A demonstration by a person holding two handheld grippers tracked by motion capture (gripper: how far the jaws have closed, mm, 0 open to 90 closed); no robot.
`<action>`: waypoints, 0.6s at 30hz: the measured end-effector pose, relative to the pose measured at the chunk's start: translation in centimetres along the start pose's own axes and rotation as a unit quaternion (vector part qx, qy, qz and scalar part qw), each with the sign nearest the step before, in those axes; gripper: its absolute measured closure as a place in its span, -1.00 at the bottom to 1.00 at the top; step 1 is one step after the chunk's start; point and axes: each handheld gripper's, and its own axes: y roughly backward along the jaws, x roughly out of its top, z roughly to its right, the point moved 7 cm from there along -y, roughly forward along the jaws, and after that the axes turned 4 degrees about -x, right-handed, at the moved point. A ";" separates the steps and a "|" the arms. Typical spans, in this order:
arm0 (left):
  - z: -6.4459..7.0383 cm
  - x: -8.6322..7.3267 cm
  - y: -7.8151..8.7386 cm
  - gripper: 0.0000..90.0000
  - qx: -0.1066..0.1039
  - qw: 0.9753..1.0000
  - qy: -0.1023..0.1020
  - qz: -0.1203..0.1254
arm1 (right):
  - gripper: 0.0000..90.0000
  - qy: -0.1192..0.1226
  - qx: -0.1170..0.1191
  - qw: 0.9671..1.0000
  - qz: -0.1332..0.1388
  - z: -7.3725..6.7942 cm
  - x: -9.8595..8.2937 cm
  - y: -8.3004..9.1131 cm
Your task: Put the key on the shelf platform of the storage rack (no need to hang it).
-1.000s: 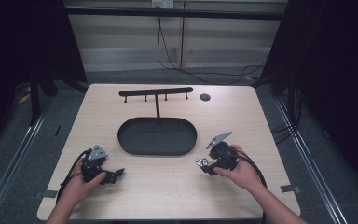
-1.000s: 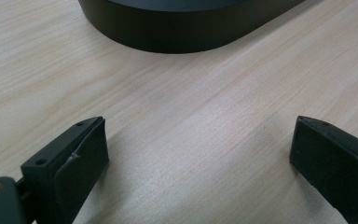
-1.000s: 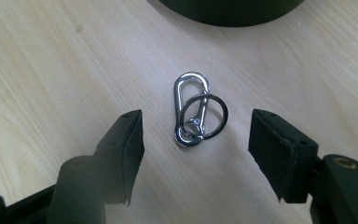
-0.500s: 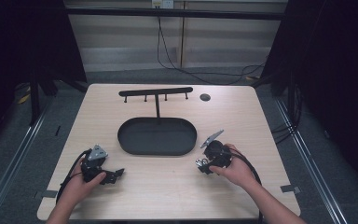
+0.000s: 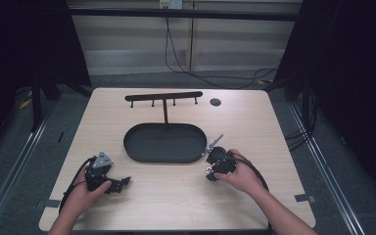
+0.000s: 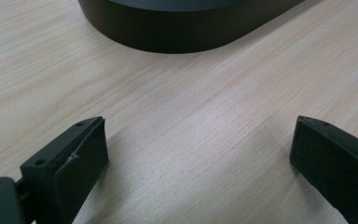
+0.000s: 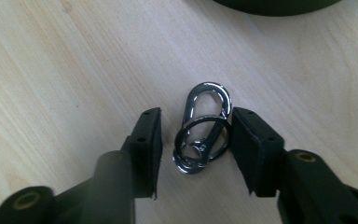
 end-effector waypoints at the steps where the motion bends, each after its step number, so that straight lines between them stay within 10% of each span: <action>1: 0.0 0.0 0.0 -0.92 0.000 1.000 0.000 0.000 | 0.36 -0.002 0.002 1.000 -0.002 -0.1 0.0 0.0; 18: 0.0 0.0 0.0 -0.92 0.000 1.000 0.002 0.002 | 0.41 0.001 -0.004 1.000 -0.006 0.1 0.2 0.7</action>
